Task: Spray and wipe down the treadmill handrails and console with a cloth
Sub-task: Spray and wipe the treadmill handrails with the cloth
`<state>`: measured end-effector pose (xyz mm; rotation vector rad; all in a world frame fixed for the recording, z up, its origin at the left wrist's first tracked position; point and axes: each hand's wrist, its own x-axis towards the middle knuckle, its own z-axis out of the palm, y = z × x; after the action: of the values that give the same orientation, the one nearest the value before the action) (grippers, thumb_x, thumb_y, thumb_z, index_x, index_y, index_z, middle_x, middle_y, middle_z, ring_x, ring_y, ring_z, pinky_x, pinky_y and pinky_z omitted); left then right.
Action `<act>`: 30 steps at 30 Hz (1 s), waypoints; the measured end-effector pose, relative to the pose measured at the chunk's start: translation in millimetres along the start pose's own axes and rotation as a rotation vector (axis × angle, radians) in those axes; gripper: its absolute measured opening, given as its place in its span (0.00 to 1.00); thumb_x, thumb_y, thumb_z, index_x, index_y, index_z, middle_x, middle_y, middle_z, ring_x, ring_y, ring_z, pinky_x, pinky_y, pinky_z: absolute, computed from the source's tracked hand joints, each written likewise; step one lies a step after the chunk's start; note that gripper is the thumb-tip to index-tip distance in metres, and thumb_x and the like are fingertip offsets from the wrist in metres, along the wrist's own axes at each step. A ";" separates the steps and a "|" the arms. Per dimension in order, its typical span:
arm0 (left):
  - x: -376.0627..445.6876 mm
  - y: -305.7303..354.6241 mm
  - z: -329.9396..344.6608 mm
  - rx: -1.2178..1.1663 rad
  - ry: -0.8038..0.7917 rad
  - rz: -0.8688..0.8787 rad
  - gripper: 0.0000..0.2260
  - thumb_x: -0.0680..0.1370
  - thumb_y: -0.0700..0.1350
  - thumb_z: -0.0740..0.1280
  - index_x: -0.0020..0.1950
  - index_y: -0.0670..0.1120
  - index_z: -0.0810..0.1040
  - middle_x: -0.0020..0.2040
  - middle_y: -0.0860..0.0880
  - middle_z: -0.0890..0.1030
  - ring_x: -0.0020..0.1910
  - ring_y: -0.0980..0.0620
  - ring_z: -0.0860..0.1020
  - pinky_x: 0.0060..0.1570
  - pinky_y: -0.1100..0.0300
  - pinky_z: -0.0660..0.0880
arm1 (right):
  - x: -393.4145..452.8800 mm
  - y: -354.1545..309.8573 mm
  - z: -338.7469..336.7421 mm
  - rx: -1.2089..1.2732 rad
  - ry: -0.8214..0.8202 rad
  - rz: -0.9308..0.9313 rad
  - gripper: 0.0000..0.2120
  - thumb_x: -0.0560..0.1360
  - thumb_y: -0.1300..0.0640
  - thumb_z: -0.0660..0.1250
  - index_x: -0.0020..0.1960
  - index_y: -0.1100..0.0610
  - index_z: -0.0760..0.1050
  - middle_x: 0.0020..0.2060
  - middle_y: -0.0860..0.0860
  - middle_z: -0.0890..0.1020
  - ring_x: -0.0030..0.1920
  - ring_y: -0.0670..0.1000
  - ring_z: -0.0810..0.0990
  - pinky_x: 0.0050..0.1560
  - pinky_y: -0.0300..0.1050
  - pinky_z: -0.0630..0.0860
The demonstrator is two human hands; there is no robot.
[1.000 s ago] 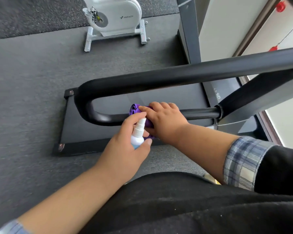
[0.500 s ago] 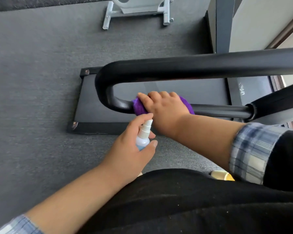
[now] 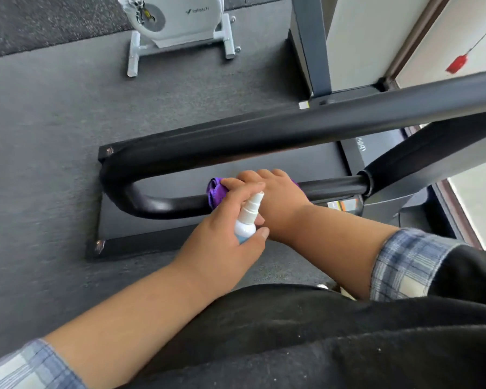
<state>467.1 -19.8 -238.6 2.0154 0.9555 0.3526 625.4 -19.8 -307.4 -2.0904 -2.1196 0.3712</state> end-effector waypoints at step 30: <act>-61.7 -39.4 -65.4 0.080 -0.036 -0.079 0.33 0.76 0.47 0.72 0.60 0.81 0.58 0.52 0.62 0.77 0.56 0.63 0.76 0.54 0.72 0.70 | 44.0 -94.2 -0.8 0.230 0.030 -0.064 0.35 0.73 0.29 0.57 0.74 0.45 0.61 0.66 0.46 0.75 0.66 0.52 0.73 0.66 0.52 0.67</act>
<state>370.0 -13.8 -225.1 2.0420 1.0376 0.2373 533.9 23.9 -284.2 -1.8843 -2.0142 0.5431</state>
